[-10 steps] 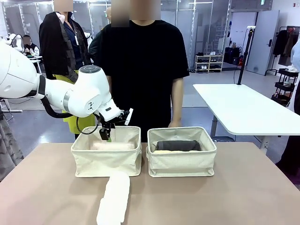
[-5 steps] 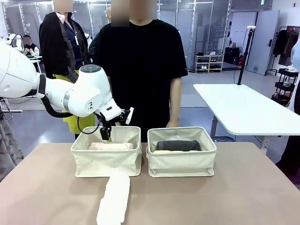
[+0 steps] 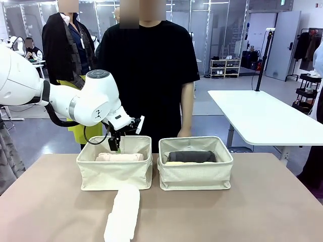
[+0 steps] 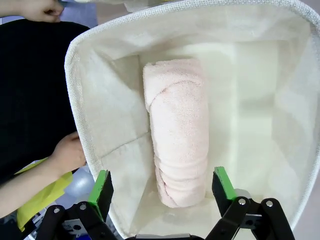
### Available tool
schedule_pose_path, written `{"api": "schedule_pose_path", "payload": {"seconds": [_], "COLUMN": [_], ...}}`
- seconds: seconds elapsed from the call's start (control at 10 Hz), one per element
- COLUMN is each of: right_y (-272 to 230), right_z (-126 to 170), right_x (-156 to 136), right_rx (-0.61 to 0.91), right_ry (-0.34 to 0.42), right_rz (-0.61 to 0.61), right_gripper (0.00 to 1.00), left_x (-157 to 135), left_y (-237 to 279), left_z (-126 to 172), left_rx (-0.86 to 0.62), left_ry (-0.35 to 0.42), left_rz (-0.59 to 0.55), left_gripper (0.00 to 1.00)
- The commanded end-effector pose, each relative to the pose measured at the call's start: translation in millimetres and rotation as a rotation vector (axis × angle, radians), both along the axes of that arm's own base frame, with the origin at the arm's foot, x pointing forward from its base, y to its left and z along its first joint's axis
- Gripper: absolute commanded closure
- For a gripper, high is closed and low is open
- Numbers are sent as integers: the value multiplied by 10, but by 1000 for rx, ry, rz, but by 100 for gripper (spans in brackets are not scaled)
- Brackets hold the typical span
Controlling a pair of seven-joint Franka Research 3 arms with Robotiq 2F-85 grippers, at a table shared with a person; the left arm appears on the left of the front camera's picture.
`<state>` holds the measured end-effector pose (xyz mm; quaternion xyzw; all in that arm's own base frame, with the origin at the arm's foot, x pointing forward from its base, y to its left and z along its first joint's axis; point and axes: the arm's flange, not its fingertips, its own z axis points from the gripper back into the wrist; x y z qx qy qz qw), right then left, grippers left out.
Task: Divide the towels into two baskets.
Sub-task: Pick up one hotel-folded towel from the bottom of the table and place it in the Fabric basket indicated by the person.
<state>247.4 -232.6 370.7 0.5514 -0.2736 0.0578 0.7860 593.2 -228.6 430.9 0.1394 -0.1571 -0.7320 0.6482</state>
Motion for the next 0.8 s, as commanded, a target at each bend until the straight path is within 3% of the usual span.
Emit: {"api": "schedule_pose_path", "payload": {"seconds": [0.0, 0.4, 0.6, 0.7], "right_y": [12, 12, 12, 12], "right_z": [19, 19, 19, 19], "right_x": [-31, -31, -31, -31], "right_rx": [4, 4, 4, 4], "right_ry": [-14, -14, -14, -14], "right_rz": [-1, -1, -1, -1], "right_gripper": [0, 0, 0, 0], "left_x": [12, 1, 76, -19], "left_y": [31, 2, 111, 255], "left_z": [4, 0, 481, 735], "left_rx": [5, 0, -97, -191], "left_ry": [-3, 0, 16, 82], "left_rz": [4, 0, 99, 164], "left_gripper": [0, 0, 0, 0]}}
